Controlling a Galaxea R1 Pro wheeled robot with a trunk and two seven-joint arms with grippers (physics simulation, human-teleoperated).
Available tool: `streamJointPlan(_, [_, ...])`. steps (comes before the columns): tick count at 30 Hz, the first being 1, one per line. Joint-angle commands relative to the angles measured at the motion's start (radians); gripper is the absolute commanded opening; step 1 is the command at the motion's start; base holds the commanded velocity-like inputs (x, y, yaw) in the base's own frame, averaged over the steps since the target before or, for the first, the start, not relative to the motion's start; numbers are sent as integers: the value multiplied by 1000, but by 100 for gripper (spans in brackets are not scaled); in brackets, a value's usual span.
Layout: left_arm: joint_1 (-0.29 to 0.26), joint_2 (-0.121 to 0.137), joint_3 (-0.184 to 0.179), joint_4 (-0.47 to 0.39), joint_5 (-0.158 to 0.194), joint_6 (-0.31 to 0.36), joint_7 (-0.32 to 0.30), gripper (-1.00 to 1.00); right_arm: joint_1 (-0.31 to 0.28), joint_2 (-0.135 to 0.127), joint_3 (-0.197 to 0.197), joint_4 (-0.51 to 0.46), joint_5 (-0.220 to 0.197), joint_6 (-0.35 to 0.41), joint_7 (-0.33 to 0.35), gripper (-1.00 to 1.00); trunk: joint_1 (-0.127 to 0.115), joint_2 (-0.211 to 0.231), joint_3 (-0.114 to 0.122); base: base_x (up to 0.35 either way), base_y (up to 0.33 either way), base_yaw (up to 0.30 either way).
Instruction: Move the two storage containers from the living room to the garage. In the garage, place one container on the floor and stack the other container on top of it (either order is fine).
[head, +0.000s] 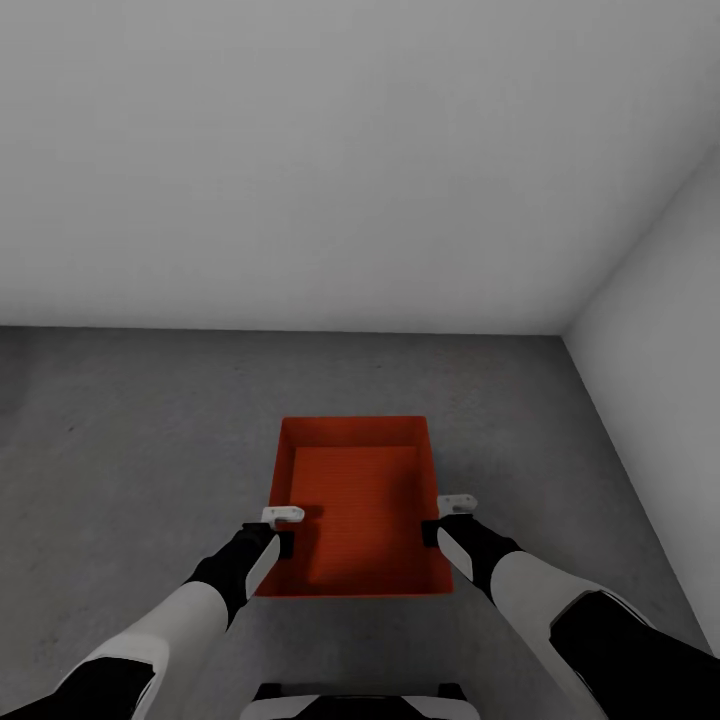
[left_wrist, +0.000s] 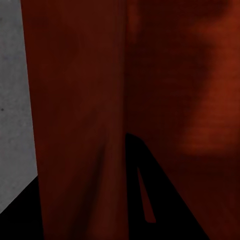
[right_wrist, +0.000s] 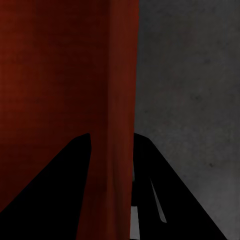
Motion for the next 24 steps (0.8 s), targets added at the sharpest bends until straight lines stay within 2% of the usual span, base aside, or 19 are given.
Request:
streamJointPlan(1, [0,8,-28,-5,14,2,10,-100,0,-1,18,-1,-46,13,-5,-100,1,-2,-1,0,0,0])
streamJointPlan(14, [0,9,-28,-5,14,2,9,-100,0,-1,18,-1,-46,13,-5,-100,1,-2,-2,0,0,0])
streamJointPlan(24, [0,9,-28,-5,14,2,10,-100,0,-1,18,-1,-46,13,-5,-100,1,-2,-11,0,0,0])
